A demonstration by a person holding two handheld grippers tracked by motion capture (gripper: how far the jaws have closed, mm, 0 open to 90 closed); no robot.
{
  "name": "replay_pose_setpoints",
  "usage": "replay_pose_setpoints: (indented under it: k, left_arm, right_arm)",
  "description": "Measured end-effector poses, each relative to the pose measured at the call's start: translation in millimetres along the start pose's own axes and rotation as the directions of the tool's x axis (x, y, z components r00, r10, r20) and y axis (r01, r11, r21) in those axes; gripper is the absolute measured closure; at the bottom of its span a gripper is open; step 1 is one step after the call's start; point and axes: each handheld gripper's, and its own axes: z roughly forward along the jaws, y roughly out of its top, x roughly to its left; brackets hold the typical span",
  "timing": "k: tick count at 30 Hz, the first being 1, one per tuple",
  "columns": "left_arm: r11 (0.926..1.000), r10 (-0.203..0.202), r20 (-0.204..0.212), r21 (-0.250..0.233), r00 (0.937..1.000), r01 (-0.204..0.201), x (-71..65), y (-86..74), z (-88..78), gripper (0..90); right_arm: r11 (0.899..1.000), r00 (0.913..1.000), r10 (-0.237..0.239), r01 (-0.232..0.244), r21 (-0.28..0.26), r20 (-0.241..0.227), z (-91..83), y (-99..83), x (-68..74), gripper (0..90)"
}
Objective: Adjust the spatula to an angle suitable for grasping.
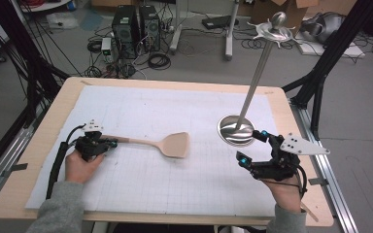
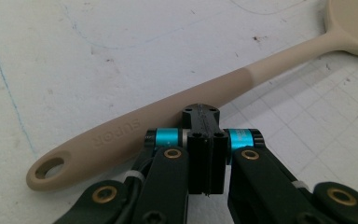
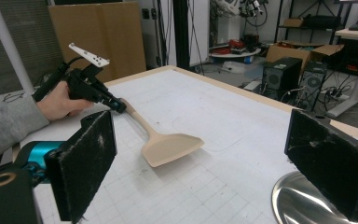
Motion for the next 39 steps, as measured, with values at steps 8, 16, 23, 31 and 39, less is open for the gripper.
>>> replay_pose_setpoints:
  k: [8,16,23,31,39]
  left_arm:
    - [0.9997,-0.004,-0.008,0.025,1.0,0.005,4.6,8.5,5.9,89.5]
    - [0.9996,-0.022,-0.021,0.016,0.9995,0.022,8.7,10.6,11.3,89.5]
    - [0.9986,-0.005,-0.04,0.052,0.9992,0.007,10.9,22.6,20.1,89.5]
    - [0.9993,-0.032,-0.045,0.017,0.9985,0.033,17.6,21.7,24.3,89.5]
    - [0.9995,-0.032,-0.031,-0.005,0.999,0.032,15.6,23.8,17.3,89.5]
  right_arm:
    - [1.0,1.0,0.002,-0.002,0.007,-0.005,2.6,-0.5,-0.2,8.1]
    - [1.0,1.0,0.001,-0.001,0.007,-0.004,2.7,-0.6,-1.3,8.1]
    - [1.0,1.0,0.001,-0.001,0.016,-0.009,5.4,-1.0,-0.8,8.0]
    - [1.0,0.9999,0.008,-0.008,0.015,-0.01,6.0,-2.0,-2.7,8.1]
    - [1.0,0.9999,0.007,-0.007,0.021,-0.011,6.9,-2.0,-1.8,8.1]
